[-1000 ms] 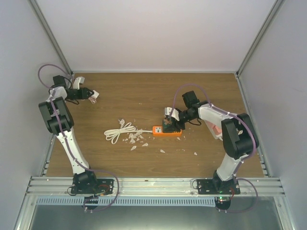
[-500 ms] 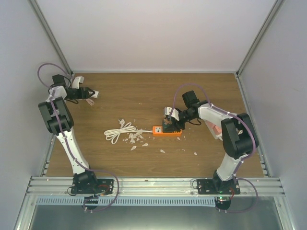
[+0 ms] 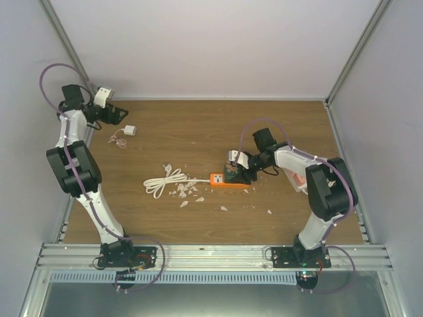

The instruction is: Pull the plug off the socket

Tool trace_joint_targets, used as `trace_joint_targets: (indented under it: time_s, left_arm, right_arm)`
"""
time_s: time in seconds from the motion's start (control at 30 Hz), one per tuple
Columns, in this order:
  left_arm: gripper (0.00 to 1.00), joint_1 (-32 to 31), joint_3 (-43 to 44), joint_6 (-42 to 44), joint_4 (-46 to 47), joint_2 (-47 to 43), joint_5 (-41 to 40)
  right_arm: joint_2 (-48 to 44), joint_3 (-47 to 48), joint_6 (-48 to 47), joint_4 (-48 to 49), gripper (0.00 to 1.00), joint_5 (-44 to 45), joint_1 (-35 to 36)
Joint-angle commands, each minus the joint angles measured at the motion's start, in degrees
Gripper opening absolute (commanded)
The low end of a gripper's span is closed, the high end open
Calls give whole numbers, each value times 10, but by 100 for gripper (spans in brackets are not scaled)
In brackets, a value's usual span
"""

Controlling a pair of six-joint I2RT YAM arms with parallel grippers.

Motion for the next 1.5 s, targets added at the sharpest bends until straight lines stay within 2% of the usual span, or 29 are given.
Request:
trace_joint_targets:
  time_s: [0.0,0.17,0.27,0.43,0.73,0.93,1.1,1.47]
  left_arm:
    - [91,-45,-50,93,-35,-52,27]
    - [92,-134,-143,183,-38,-129,29]
    - [92,-180,-204,192,-21,-163,45]
    - [92,-263,-294,202,17,-197,58]
    - [92,-400,-371,203,105,-209,50]
    - [91,-473,-400,190,173,-193,37]
    - [90,-518,-390,172,211,-158,31]
    - [89,-571,-354,128,262,-99,16]
  right_arm:
    - [-23,-25,1,8,75,34,-13]
    - [-56,-46,3,11,85,23,-29]
    - [-79,-64,-3,13,91,26,-40]
    - [-95,-95,-28,10,92,45,-59]
    - [-56,-94,-29,22,90,50,-75]
    - [-30,-90,-27,26,86,42,-75]
    - [-19,-88,-29,28,81,32,-74]
    - [-5,-87,-18,57,69,24,-71]
